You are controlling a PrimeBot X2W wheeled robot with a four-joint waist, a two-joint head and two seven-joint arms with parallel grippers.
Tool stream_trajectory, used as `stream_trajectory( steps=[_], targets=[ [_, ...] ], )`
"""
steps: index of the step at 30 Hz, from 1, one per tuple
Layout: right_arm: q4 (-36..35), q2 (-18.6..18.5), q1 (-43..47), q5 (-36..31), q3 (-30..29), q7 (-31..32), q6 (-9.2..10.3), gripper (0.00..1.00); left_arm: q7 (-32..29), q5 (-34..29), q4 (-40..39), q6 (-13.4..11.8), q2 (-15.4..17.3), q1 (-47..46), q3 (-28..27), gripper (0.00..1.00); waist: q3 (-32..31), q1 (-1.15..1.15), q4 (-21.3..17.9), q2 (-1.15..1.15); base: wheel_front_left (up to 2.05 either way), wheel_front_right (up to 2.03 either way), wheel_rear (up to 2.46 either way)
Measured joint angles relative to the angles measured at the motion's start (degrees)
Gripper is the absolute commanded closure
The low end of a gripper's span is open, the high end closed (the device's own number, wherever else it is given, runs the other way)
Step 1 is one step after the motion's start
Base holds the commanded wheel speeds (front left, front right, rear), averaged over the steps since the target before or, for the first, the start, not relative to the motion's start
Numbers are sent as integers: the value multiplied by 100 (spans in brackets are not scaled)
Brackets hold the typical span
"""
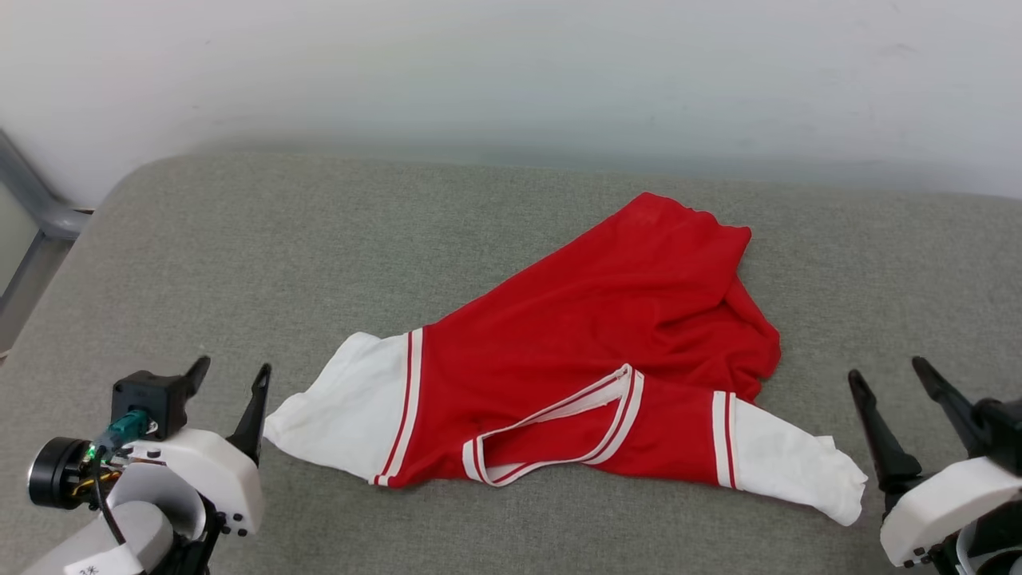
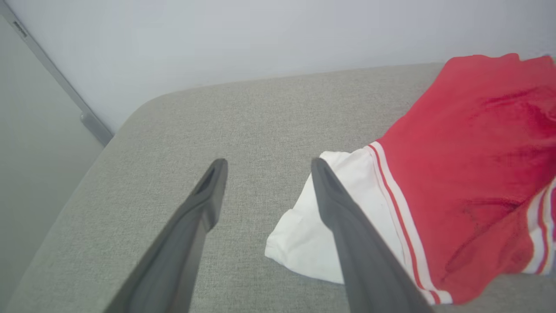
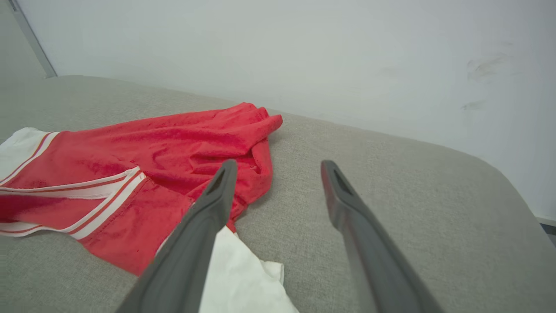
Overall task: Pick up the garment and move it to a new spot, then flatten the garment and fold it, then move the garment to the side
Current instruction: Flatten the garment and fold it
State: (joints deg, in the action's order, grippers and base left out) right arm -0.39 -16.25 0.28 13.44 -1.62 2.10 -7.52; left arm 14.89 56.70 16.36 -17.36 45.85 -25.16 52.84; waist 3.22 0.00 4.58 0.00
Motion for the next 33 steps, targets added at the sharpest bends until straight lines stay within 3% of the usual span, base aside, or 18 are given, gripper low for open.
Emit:
stream_trajectory(
  steps=[6,13,17,23,33],
  targets=[
    [-282,-723,-336,350,789,735,0,0,14,-859,-1098,-644,-205,798,-1127,0,49,0,68,0,0,0,0],
    [-309,-1794,-1127,1193,2034,2165,0,0,18,-2082,-1855,-909,-956,1689,-2288,0,160,0,252,0,0,0,0],
    [-181,-2186,-1599,1699,2683,2858,-1,0,18,-2602,-2007,-772,-1427,2061,-2762,0,267,0,389,0,0,0,0],
    [371,-2435,-2247,2195,3528,3466,-1,0,18,-3138,-1981,-302,-2054,2233,-3229,0,511,0,621,0,0,0,0],
    [1677,-2415,-3075,2409,4840,3481,3,0,18,-3815,-1823,396,-2858,2159,-3894,0,1002,0,933,0,0,0,0]
  ],
)
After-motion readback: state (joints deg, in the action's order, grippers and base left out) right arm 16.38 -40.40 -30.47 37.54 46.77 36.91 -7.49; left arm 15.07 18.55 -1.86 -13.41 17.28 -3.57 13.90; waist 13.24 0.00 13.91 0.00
